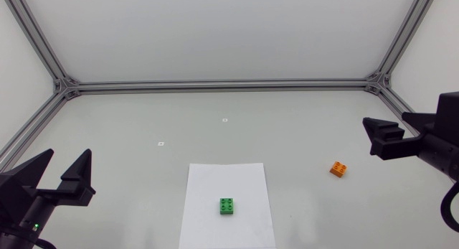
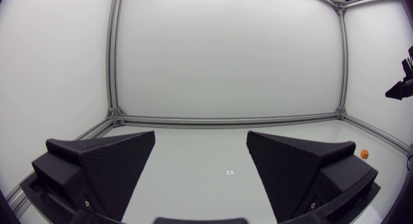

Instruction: Pick up the orange 2x2 brick with the right arm and stack it on top of the green 2x2 brick in the center

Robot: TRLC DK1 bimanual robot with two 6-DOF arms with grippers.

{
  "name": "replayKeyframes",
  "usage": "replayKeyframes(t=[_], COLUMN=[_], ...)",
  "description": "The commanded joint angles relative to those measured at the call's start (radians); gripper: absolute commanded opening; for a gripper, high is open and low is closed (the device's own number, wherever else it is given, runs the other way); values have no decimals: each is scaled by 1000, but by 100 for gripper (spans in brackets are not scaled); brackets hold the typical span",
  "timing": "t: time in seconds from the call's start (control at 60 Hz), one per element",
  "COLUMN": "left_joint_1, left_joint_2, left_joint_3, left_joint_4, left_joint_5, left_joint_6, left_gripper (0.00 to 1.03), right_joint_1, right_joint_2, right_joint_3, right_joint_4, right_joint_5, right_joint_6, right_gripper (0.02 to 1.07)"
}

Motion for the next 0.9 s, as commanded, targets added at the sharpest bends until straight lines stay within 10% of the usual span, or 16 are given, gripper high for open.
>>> replayKeyframes(t=[0.0,0.117,0.883], left_joint_1=[-1,-1,-1], left_joint_2=[-4,-4,-4], left_joint_3=[-41,-41,-41], left_joint_4=[-11,-11,-11], left_joint_5=[3,3,3], left_joint_6=[6,6,6], left_gripper=[99,99,99], right_joint_1=[-15,-79,-216], right_joint_2=[107,233,880], right_joint_3=[81,175,489], right_joint_4=[-58,-162,-414], right_joint_5=[-6,-24,-210], right_joint_6=[-36,-320,-702], right_gripper=[102,102,102])
